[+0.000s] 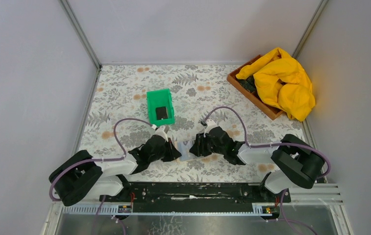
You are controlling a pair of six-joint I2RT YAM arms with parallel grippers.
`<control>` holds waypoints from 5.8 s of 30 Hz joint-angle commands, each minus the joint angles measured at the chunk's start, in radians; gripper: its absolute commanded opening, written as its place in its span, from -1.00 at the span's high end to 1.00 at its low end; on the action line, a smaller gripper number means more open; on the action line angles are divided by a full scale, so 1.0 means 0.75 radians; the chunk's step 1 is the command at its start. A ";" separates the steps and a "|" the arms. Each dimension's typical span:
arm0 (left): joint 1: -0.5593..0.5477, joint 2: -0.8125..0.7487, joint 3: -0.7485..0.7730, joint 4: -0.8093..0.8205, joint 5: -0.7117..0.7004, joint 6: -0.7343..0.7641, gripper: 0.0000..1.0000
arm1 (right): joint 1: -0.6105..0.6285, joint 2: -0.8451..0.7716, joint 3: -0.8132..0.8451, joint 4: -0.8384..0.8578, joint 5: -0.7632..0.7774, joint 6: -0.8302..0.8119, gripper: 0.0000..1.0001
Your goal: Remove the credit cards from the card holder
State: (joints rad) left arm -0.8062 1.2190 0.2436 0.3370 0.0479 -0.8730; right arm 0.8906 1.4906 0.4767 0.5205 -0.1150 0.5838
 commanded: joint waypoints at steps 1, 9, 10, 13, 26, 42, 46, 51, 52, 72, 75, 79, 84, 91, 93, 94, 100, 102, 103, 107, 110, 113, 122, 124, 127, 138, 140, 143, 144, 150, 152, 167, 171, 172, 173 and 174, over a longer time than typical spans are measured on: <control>-0.005 0.090 -0.010 0.186 0.040 -0.004 1.00 | -0.024 -0.017 -0.022 0.077 -0.025 0.016 0.11; -0.005 0.150 -0.023 0.191 0.017 0.006 1.00 | -0.024 0.026 -0.031 0.112 -0.060 0.020 0.09; -0.006 0.155 -0.027 0.193 0.013 0.006 1.00 | -0.027 0.032 -0.033 0.123 -0.067 0.022 0.09; -0.006 0.171 -0.034 0.205 0.014 0.005 1.00 | -0.029 0.045 -0.043 0.170 -0.102 0.038 0.09; -0.006 0.239 -0.032 0.238 0.032 0.005 1.00 | -0.086 0.052 -0.142 0.503 -0.314 0.141 0.17; -0.005 0.294 -0.034 0.263 0.046 0.002 1.00 | -0.086 0.032 -0.156 0.552 -0.349 0.141 0.22; -0.007 0.295 -0.032 0.265 0.052 0.000 1.00 | -0.085 0.047 -0.150 0.561 -0.356 0.143 0.43; -0.005 0.292 -0.026 0.253 0.053 0.004 1.00 | -0.086 0.041 -0.155 0.548 -0.344 0.139 0.84; -0.004 0.289 -0.026 0.253 0.051 0.004 1.00 | -0.086 0.034 -0.156 0.533 -0.336 0.137 0.93; -0.004 -0.059 -0.050 0.133 0.012 0.060 -0.30 | -0.233 -0.356 -0.245 0.261 -0.274 0.050 1.00; -0.003 -0.142 -0.034 0.072 0.007 0.076 -0.44 | -0.243 -0.450 -0.232 0.127 -0.212 -0.004 1.00; -0.004 -0.247 0.011 -0.016 0.022 0.096 -0.50 | -0.252 -0.545 -0.234 0.056 -0.222 -0.026 0.99; -0.001 -0.410 0.082 -0.167 -0.001 0.121 -0.50 | -0.253 -0.597 -0.226 0.078 -0.275 0.015 1.00; 0.000 -0.791 0.140 -0.519 -0.415 0.117 -0.75 | -0.251 -0.300 0.127 0.068 -0.313 0.028 1.00; 0.002 -0.886 0.151 -0.599 -0.534 0.121 -0.86 | -0.249 -0.170 0.267 0.072 -0.310 0.040 1.00; 0.004 -0.930 0.157 -0.635 -0.588 0.128 -0.91 | -0.249 -0.106 0.331 0.068 -0.299 0.048 1.00; 0.005 -1.064 0.174 -0.719 -0.876 0.125 -1.00 | -0.238 0.303 0.747 0.039 -0.199 0.135 1.00; 0.006 -1.057 0.164 -0.702 -0.948 0.124 -1.00 | -0.219 0.453 0.931 -0.023 -0.188 0.136 1.00; 0.007 -1.051 0.161 -0.694 -0.981 0.135 -1.00 | -0.207 0.522 1.031 -0.066 -0.175 0.126 1.00; 0.007 -1.089 0.156 -0.731 -1.116 0.125 -1.00 | -0.183 0.775 1.353 -0.201 -0.155 0.130 1.00; 0.008 -1.195 0.121 -0.766 -1.185 0.110 -0.98 | -0.182 0.864 1.448 -0.224 -0.119 0.127 1.00; 0.007 -1.313 0.077 -0.836 -1.249 0.059 -0.97 | -0.181 0.923 1.527 -0.285 -0.093 0.090 1.00; 0.006 -1.390 0.035 -0.859 -1.256 0.068 -0.97 | -0.174 1.030 1.670 -0.415 -0.096 0.039 1.00; 0.007 -1.347 0.048 -0.858 -1.254 0.066 -0.98 | -0.166 1.051 1.686 -0.426 -0.095 0.035 1.00; 0.007 -1.312 0.056 -0.853 -1.245 0.062 -1.00 | -0.151 1.085 1.715 -0.448 -0.084 0.032 1.00; 0.007 -1.346 0.043 -0.847 -1.223 0.068 -1.00 | -0.120 1.164 1.815 -0.551 -0.029 0.002 1.00; 0.007 -1.345 0.045 -0.848 -1.222 0.066 -1.00 | -0.119 1.168 1.820 -0.548 -0.030 0.002 0.90; 0.006 -1.342 0.045 -0.848 -1.223 0.066 -1.00 | -0.117 1.159 1.816 -0.531 -0.027 0.000 0.52; 0.007 -1.340 0.044 -0.848 -1.220 0.067 -1.00 | -0.116 1.151 1.812 -0.528 -0.020 -0.003 0.40; 0.007 -1.328 0.043 -0.842 -1.216 0.068 -1.00 | -0.104 1.076 1.743 -0.488 0.016 -0.037 0.26; 0.008 -1.323 0.042 -0.839 -1.210 0.071 -1.00 | -0.097 1.045 1.729 -0.487 0.032 -0.062 0.26; 0.007 -1.274 0.038 -0.804 -1.193 0.098 -1.00 | 0.055 0.983 1.755 -0.685 0.501 -0.309 -0.07; 0.007 -1.248 0.036 -0.779 -1.184 0.113 -1.00 | 0.058 0.863 1.582 -0.516 0.478 -0.292 0.07; 0.006 -1.241 0.034 -0.771 -1.176 0.116 -1.00 | 0.062 0.824 1.506 -0.462 0.468 -0.301 0.10; 0.007 -1.237 0.032 -0.759 -1.170 0.121 -1.00 | 0.066 0.775 1.428 -0.387 0.455 -0.314 0.11; 0.007 -1.233 0.027 -0.742 -1.158 0.125 -1.00 | 0.071 0.725 1.349 -0.317 0.449 -0.330 0.12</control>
State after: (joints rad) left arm -0.8040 0.2825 0.2737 -0.2966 -0.8265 -0.8062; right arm 0.9417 2.2093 1.6257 0.0769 0.1951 0.3767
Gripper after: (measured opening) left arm 0.997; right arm 0.451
